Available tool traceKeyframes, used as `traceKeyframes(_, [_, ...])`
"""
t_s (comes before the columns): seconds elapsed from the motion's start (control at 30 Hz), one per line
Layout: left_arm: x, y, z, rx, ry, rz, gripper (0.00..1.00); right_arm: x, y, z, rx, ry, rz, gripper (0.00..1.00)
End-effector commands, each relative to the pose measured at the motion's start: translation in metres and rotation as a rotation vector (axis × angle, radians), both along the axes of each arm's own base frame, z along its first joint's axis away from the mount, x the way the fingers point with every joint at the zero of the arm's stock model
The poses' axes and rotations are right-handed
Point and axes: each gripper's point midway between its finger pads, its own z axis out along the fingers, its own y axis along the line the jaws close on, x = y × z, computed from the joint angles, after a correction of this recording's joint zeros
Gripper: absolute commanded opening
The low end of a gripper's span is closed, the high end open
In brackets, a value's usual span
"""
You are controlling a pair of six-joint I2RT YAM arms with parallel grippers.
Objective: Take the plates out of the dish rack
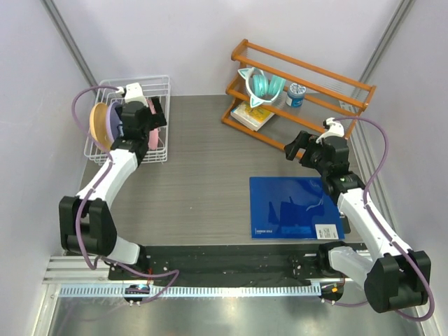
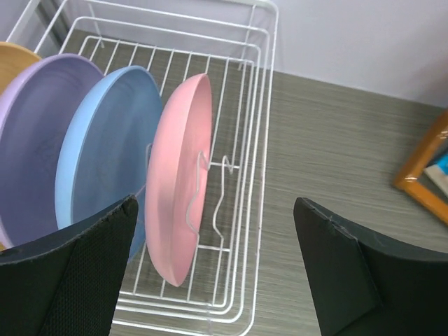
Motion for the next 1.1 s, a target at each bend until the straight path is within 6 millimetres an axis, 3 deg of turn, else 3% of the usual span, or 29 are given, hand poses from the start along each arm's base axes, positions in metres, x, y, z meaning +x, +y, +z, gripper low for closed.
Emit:
traceKeyframes(0.0, [0.009,0.016,0.007,0.138,0.007,0.104,0.90,0.009,-0.002,0.015,-0.019,-0.049,-0.009,1.00])
traceKeyframes(0.1, [0.012,0.019,-0.002,0.190,0.036,0.143,0.82,0.008,-0.003,0.013,-0.023,-0.048,-0.006,1.00])
traceKeyframes(0.27, [0.011,0.030,-0.008,0.271,0.074,0.238,0.78,0.007,-0.004,0.008,-0.031,-0.037,-0.011,1.00])
traceKeyframes(0.4, [0.010,0.032,-0.012,0.294,0.087,0.269,0.63,0.006,-0.004,0.001,-0.031,-0.023,-0.012,1.00])
traceKeyframes(0.53, [0.010,0.034,-0.023,0.310,0.119,0.283,0.57,0.006,-0.003,-0.003,-0.027,-0.008,-0.007,1.00])
traceKeyframes(0.6, [0.009,0.035,-0.027,0.311,0.133,0.292,0.47,0.005,-0.002,-0.002,-0.023,-0.009,-0.004,1.00])
traceKeyframes(0.8, [0.010,0.038,-0.038,0.328,0.166,0.313,0.36,0.002,-0.003,-0.001,-0.024,-0.009,-0.005,1.00])
traceKeyframes(0.9, [0.010,0.040,-0.041,0.334,0.176,0.324,0.19,0.001,-0.004,-0.001,-0.025,-0.010,-0.010,1.00])
traceKeyframes(0.97, [0.009,0.040,-0.038,0.326,0.168,0.326,0.00,0.002,-0.004,-0.003,-0.024,-0.005,-0.010,1.00])
traceKeyframes(1.07, [0.006,0.043,-0.031,0.333,0.157,0.345,0.00,0.001,-0.002,-0.006,-0.019,0.007,-0.001,1.00])
